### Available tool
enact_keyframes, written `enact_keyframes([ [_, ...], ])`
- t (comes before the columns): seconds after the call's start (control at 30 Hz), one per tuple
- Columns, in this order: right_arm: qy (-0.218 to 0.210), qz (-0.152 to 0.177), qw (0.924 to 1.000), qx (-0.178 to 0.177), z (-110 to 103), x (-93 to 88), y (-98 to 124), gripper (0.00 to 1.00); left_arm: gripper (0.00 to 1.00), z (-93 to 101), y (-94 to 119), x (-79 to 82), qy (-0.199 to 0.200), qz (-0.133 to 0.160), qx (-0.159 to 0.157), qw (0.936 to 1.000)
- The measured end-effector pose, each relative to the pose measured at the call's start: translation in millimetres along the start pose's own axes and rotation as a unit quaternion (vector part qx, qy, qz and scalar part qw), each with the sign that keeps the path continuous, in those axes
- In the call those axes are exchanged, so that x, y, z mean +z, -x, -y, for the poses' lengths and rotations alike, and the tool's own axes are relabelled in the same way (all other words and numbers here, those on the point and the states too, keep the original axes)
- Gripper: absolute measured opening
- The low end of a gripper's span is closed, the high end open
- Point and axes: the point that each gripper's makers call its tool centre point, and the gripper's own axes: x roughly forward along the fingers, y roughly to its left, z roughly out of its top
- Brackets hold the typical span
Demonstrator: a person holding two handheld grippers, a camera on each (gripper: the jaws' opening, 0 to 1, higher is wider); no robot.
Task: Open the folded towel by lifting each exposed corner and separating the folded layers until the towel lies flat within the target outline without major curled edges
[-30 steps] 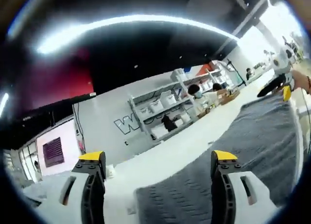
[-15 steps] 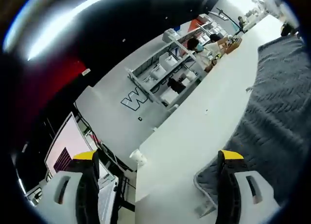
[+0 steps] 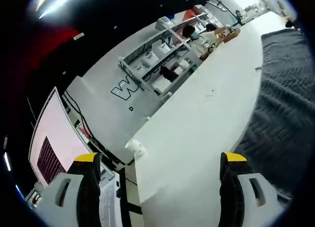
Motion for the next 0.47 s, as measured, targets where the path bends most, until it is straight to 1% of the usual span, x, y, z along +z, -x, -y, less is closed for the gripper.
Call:
enact_keyframes([
  [0.03, 0.0, 0.0, 1.0, 0.0, 0, -0.1, -2, 0.79, 0.99, -7.9, -2, -2.1, -0.013, -0.004, 0.013, 0.9998],
  [0.07, 0.0, 0.0, 1.0, -0.001, 1, -0.3, -3, 0.79, 0.99, -9.6, -2, -5.6, -0.032, -0.013, 0.011, 0.9993],
  [0.17, -0.001, -0.004, 1.0, -0.002, 1, -2.3, -8, 0.79, 0.99, -10.7, -5, -12.4, -0.02, -0.022, 0.004, 0.9996],
  [0.3, -0.006, -0.01, 0.9999, 0.003, -2, -5.2, -12, 0.79, 0.99, -7.2, -7, -17.0, -0.029, -0.035, 0.001, 0.9989],
  [0.4, -0.004, -0.013, 0.9999, 0.005, -4, -6.3, -13, 0.79, 0.99, -8.5, -10, -20.0, -0.037, -0.044, 0.001, 0.9984],
  [0.47, -0.004, -0.013, 0.9999, 0.006, -4, -6.6, -13, 0.79, 0.99, -8.8, -12, -23.2, -0.03, -0.051, -0.002, 0.9982],
])
